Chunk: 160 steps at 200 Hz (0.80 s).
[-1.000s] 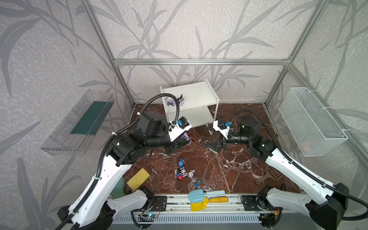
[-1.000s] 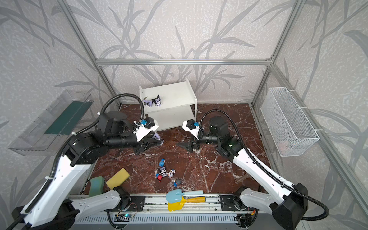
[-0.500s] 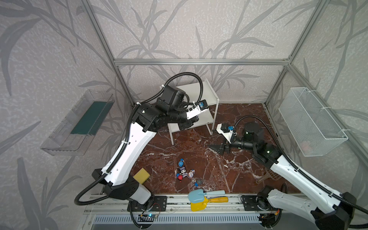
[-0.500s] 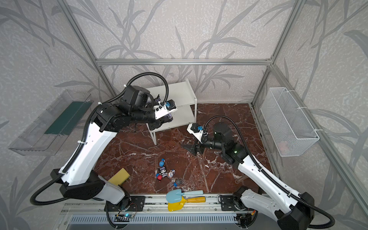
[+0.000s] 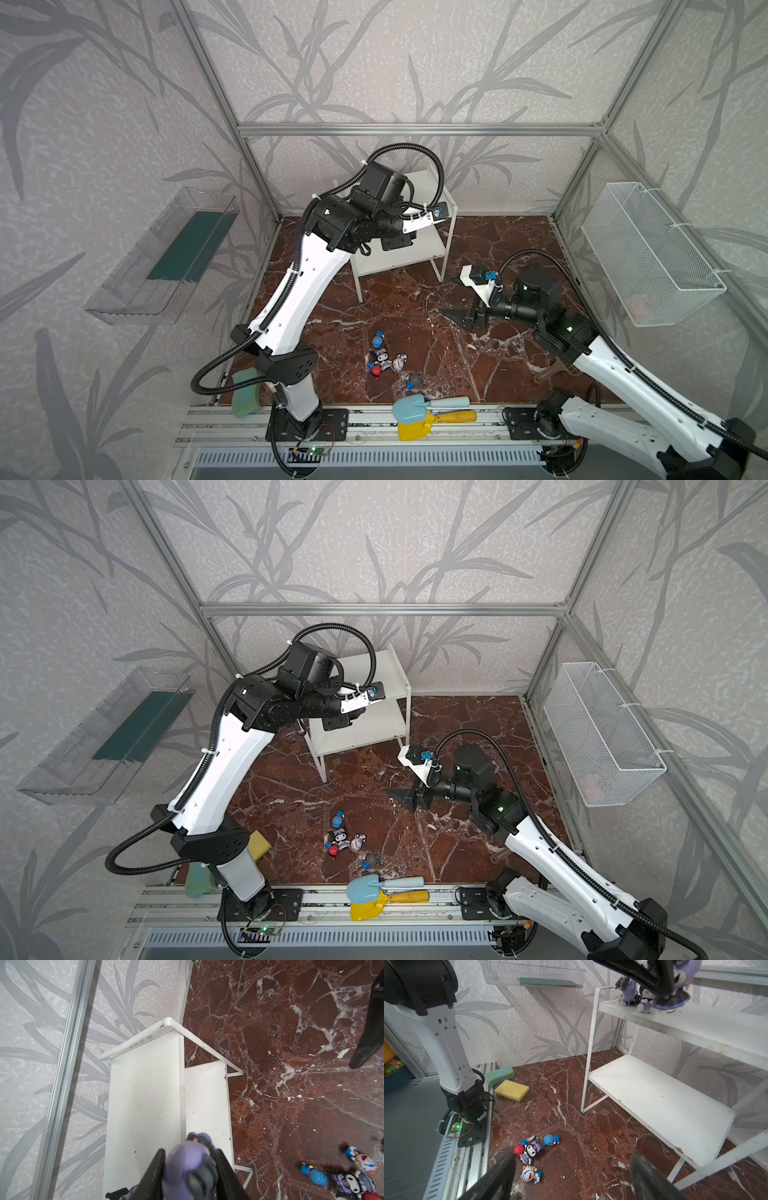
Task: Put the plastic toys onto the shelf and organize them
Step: 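Raise the held purple figure with the left gripper while the right gripper approaches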
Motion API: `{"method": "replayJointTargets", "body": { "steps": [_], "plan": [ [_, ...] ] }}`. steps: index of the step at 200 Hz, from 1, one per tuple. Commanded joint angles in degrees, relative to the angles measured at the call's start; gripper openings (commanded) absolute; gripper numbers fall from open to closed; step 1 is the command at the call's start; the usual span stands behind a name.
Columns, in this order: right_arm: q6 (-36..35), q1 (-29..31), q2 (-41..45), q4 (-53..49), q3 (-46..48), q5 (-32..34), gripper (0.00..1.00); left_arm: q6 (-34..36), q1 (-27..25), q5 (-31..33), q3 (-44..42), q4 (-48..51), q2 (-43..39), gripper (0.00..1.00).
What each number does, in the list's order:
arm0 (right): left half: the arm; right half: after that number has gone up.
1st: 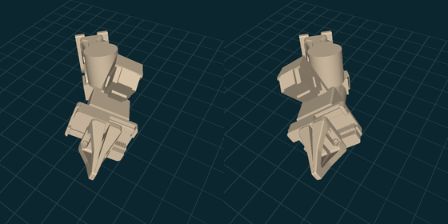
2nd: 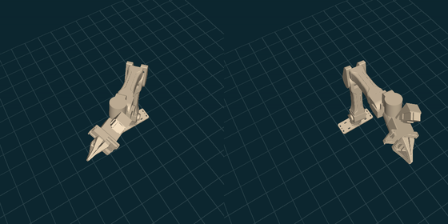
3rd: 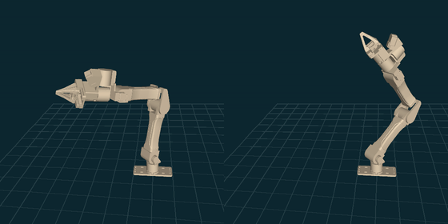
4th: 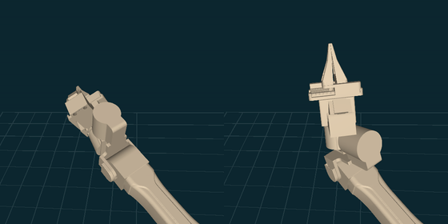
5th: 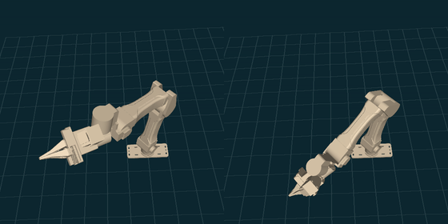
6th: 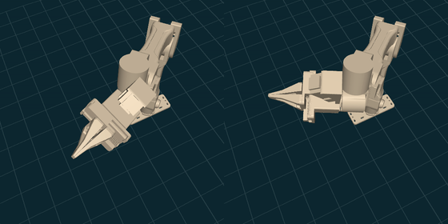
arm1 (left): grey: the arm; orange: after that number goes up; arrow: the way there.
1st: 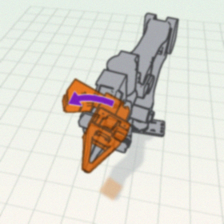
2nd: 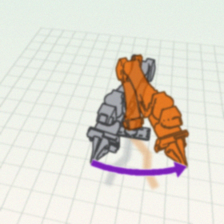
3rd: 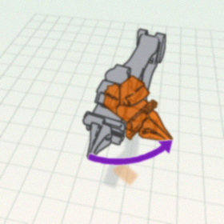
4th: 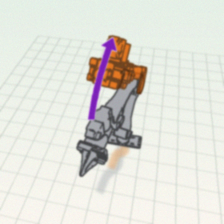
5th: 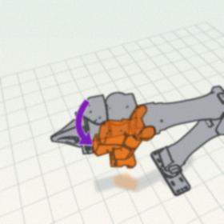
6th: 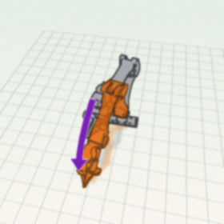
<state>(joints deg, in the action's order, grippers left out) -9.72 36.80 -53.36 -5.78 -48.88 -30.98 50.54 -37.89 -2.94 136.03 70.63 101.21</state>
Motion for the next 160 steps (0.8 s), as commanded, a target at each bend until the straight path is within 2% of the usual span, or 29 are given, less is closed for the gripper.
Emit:
{"method": "replayJointTargets", "body": {
  "steps": [1,23,39,70,96,120,160],
  "plan": [
    [0.9,0.1,0.9,3.0,1.1,0.3,0.86,3.1,0.5,0.8,2.5,1.7,0.5,0.25],
    [-0.2,-0.1,-1.0,6.0,0.4,1.2,0.86,2.2,0.5,-1.5,2.6,3.3,-0.3,0.24],
    [-1.3,-0.4,-3.3,6.5,-2.0,0.7,0.86,0.7,0.5,-6.4,2.5,6.2,-2.3,0.25],
    [-3.3,-1.9,-6.8,6.0,-6.9,-5.1,0.84,-3.0,0.0,-15.7,-1.4,10.1,-7.8,0.26],
    [-5.0,-2.4,-9.3,1.5,-12.1,-10.0,0.82,-5.7,-1.8,-18.4,-7.5,10.3,-12.3,0.25],
    [-1.6,-3.6,-8.9,2.3,-13.9,-14.2,0.77,-8.6,-3.1,-18.5,-14.5,8.3,-16.2,0.23],
    [5.6,-4.5,-9.2,5.4,-15.4,-22.4,0.61,-12.0,-4.2,-20.4,-27.2,3.0,-23.7,0.23]
  ]
}}
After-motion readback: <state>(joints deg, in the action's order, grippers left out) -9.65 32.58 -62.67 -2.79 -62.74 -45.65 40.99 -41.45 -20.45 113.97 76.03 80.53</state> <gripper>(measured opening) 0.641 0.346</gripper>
